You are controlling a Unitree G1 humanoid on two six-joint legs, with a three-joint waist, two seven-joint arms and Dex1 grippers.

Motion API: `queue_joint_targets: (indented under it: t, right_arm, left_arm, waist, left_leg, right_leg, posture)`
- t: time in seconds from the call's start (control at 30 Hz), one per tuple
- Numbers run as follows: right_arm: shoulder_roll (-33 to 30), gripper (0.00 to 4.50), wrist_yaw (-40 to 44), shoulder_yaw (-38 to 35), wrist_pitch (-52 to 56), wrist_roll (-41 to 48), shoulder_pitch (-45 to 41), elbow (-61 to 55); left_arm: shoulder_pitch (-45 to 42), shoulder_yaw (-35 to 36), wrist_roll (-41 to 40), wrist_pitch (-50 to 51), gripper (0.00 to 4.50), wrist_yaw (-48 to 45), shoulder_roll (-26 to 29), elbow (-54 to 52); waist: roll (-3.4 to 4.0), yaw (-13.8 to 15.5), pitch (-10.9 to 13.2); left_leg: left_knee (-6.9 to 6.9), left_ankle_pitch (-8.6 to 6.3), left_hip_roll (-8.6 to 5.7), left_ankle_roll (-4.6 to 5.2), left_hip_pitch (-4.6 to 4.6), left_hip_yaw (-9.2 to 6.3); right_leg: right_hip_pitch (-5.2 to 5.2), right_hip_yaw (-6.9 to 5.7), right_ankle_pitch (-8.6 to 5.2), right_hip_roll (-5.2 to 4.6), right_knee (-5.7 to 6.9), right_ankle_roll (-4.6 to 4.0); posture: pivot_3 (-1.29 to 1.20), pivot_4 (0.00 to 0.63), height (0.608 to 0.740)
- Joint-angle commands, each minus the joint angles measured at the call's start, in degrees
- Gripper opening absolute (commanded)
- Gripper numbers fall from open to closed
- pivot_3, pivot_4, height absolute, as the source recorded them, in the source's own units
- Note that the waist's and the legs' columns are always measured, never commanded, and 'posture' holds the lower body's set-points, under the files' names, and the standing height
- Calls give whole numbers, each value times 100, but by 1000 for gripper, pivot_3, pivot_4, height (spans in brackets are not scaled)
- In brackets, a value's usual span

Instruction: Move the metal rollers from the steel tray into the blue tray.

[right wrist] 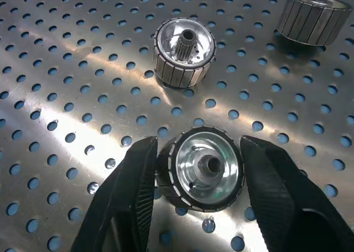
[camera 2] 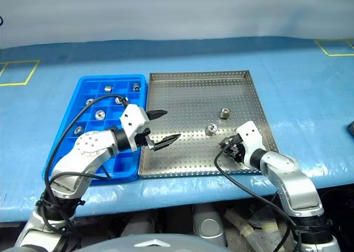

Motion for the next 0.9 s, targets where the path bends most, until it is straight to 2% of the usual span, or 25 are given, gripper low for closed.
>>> queue_joint_targets:
  t: [0.03, 0.43, 0.57, 0.7, 0.9]
  right_arm:
    - [21, 1750, 9, 10, -42, 31, -111, -31]
    - [43, 1742, -135, -97, -88, -1, -152, -185]
    - [120, 1742, -192, -211, -192, 123, -362, -561]
    - [263, 1742, -173, -75, -390, 127, -821, -612]
    - [994, 1742, -362, 464, -922, -209, -2191, 554]
  left_arm:
    - [-45, 94, 9, -115, 4500, 28, 10, -165]
    - [-75, 171, -83, -118, 4500, 18, 28, -202]
    - [89, 463, -248, 27, 4500, 13, 200, -425]
    - [361, 867, -242, 185, 4500, 196, 474, -706]
    - [1036, 1995, -253, 626, 4500, 970, 512, -1315]
  waist:
    - [0, -10, 0]
    - [0, -19, 0]
    - [1, -57, 1]
    - [5, -135, 3]
    - [4, -117, 5]
  left_leg:
    - [1, 0, 0, 0, 0, 1]
    - [0, 0, 0, 0, 0, 0]
    - [0, 0, 1, 0, -1, 1]
    - [-2, 0, 6, 0, 1, 5]
    - [-3, 1, 8, -2, 4, 2]
  right_leg:
    - [0, 1, 1, 0, 0, 1]
    - [0, 1, 1, 0, 0, 2]
    - [-3, 3, 1, 0, 1, 2]
    - [-5, 7, 1, 4, 2, 2]
    - [-5, 5, 3, 6, 4, 0]
  posture:
    - [-258, 150, 740]
    - [-267, 150, 740]
    - [-285, 150, 740]
    - [-256, 150, 740]
    - [-135, 150, 740]
